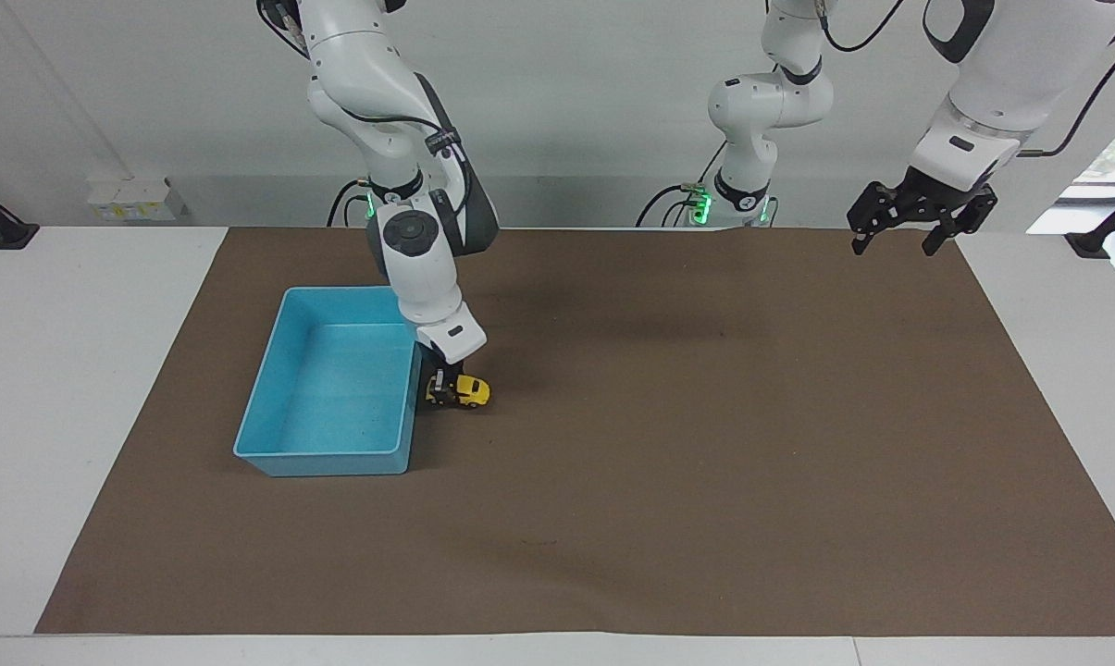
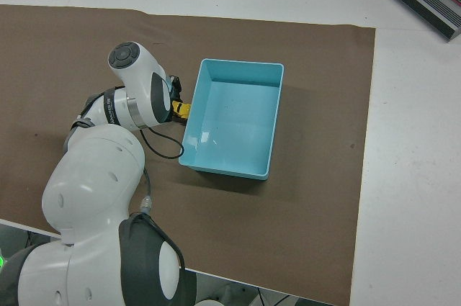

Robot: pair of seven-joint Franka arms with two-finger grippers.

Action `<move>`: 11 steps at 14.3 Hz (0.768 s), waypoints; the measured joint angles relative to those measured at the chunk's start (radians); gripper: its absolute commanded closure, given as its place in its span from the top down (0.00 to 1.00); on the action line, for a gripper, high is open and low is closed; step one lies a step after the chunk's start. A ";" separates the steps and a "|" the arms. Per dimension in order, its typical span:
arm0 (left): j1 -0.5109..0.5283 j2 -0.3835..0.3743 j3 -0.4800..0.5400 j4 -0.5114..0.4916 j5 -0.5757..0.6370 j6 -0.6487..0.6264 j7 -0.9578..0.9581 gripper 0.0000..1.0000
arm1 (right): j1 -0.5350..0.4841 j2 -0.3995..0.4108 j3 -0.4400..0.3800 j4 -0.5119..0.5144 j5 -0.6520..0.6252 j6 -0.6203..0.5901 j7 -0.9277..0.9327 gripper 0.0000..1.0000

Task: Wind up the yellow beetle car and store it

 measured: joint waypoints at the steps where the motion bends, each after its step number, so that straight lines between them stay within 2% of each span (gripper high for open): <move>1: 0.000 0.000 0.000 0.000 0.000 0.000 0.000 1.00 | 0.015 0.002 0.000 0.030 0.000 -0.016 0.030 0.00; 5: 0.000 0.000 0.000 0.000 0.000 0.000 0.000 1.00 | 0.045 0.003 0.002 0.092 0.000 -0.077 0.074 0.00; 8: 0.000 0.000 0.000 0.000 0.000 0.000 0.000 1.00 | 0.040 -0.001 0.002 0.159 0.000 -0.205 0.074 0.00; 11: 0.000 0.000 0.000 0.000 0.000 -0.001 0.000 1.00 | 0.015 -0.041 0.000 0.197 0.000 -0.322 0.068 0.00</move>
